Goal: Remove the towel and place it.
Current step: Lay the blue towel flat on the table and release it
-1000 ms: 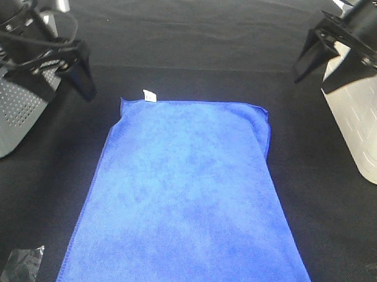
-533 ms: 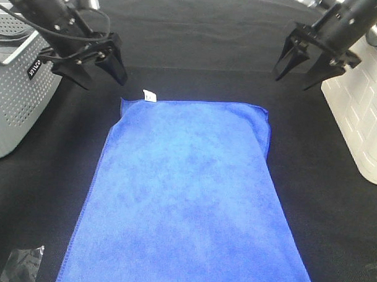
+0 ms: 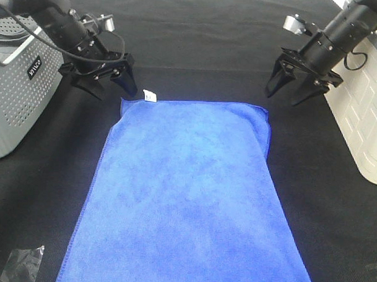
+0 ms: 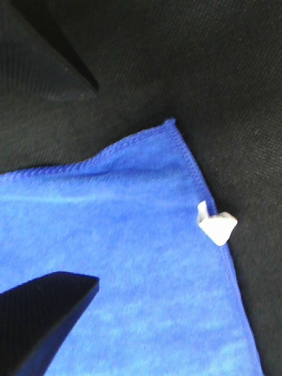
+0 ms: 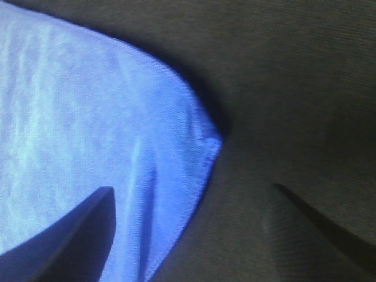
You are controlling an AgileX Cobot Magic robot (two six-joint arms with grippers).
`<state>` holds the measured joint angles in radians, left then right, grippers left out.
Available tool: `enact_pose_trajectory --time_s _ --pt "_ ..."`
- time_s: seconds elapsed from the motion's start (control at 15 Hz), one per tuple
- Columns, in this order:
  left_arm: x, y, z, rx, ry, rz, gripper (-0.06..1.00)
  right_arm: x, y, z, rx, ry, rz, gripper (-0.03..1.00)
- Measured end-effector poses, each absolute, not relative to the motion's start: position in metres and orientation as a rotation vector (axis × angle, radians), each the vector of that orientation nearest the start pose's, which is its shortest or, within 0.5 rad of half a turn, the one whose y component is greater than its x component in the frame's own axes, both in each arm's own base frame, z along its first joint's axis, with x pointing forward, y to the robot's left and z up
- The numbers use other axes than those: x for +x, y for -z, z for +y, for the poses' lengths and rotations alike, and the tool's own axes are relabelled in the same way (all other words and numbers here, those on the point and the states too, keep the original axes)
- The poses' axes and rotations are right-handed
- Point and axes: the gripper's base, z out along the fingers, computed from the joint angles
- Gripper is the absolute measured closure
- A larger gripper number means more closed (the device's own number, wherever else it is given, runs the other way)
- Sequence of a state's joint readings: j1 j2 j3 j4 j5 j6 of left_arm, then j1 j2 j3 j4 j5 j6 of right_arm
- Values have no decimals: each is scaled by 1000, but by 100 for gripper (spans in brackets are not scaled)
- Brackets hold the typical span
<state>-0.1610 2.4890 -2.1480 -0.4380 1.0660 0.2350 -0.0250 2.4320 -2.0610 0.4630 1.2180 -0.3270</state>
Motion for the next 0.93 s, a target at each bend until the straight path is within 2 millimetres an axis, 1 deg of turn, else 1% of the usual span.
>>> enact_pose_trajectory --time_s 0.07,0.2,0.27,0.4,0.53,0.73,0.93 --pt "509 -135 -116 330 561 2817 18 496 -142 23 -212 -634 2929 26" --pt "510 -121 -111 333 517 2850 18 497 -141 22 -225 -634 2928 24" --pt "510 -121 -111 333 517 2850 18 497 -141 22 -225 -634 2928 24" --pt "512 -117 -104 301 516 2862 18 497 -141 22 -235 -633 2926 20" --pt "513 -111 -100 286 516 2869 18 497 -141 22 -236 -629 2921 19" --pt "514 -104 -101 277 527 2873 18 504 -141 20 -231 -576 2856 18" --pt "514 -105 -101 277 527 2872 19 508 -139 18 -227 -513 2828 18"
